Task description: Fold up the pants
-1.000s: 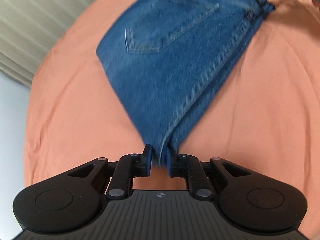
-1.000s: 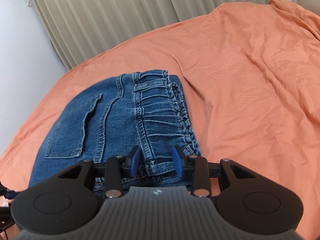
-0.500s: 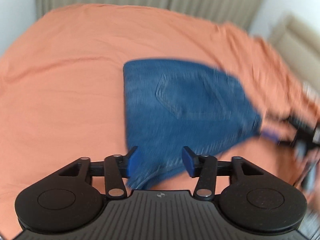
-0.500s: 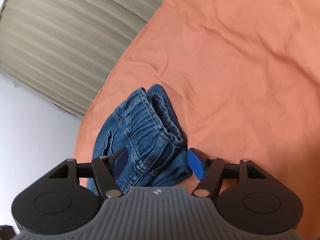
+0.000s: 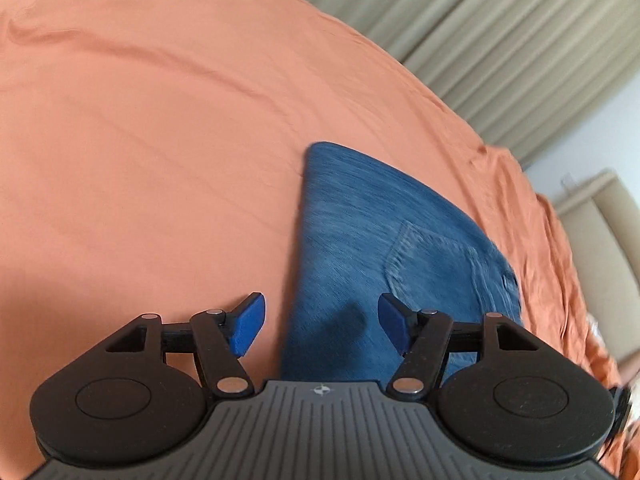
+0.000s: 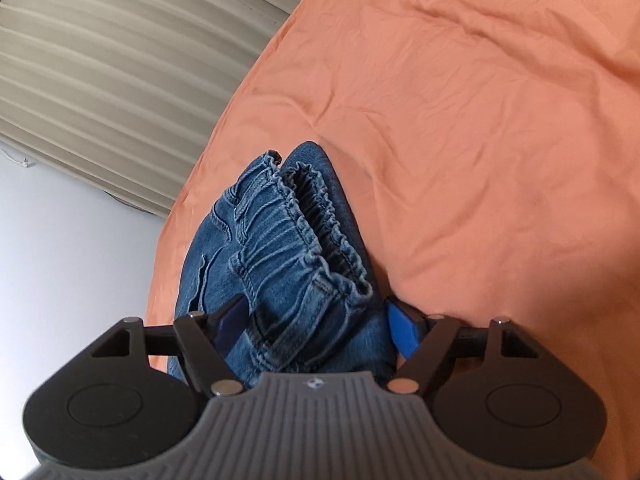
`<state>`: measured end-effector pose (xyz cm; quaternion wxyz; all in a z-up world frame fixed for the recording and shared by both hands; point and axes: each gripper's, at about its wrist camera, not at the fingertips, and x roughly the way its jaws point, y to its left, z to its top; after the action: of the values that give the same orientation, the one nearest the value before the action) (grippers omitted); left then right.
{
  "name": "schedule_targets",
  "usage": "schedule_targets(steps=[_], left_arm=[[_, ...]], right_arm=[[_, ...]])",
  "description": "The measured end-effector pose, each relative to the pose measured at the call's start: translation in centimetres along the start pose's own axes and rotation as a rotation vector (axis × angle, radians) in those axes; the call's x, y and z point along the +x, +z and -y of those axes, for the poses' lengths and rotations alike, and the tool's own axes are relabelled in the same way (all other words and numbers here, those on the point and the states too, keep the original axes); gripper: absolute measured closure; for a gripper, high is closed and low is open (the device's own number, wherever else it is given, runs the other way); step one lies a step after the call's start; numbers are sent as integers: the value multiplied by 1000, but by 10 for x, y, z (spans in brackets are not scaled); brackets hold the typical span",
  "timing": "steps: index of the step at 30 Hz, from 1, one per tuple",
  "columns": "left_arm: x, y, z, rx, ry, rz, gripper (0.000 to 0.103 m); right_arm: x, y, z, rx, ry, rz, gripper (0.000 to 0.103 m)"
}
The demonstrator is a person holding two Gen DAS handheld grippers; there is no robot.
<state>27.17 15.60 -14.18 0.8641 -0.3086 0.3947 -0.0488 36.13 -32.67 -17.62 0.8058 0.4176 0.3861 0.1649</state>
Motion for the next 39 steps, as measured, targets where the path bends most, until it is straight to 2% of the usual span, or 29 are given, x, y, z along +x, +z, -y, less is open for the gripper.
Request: schedule_targets(steps=[3,6,9,13,15,17,19,21,26,30,39], left_arm=[[15,4,-13,-39,-63,2,27],[28,5,-16,-20,-119,4,28],[41,5,-18,-36,-171,6,35],[52,7,-20,-62,-210,-15,59],[52,9,-19,-59,-213,-19,67],[51,10,-16,-54,-205,-19,85],[48,13,-13,-49,-202,-13,89],[42,15,-8,-31,-193,4,91],[20,21,4,1,-217,20,92],[-7,29,5,-6,-215,44,92],[-74,61,-21,31,-165,106,92]], right_arm=[[7,2,1,-3,8,4,33],[12,3,2,-2,14,16,34],[16,2,-1,-14,6,32,37],[14,1,-4,-37,-10,30,45],[12,0,-11,-66,-32,30,54],[9,-2,-23,-106,-64,35,62],[5,0,-39,-147,-101,38,70],[0,4,-55,-170,-126,45,78],[-18,12,-105,-243,-147,27,81],[-24,7,-153,-334,-143,-24,83],[-2,-21,-233,-398,-41,-81,83]])
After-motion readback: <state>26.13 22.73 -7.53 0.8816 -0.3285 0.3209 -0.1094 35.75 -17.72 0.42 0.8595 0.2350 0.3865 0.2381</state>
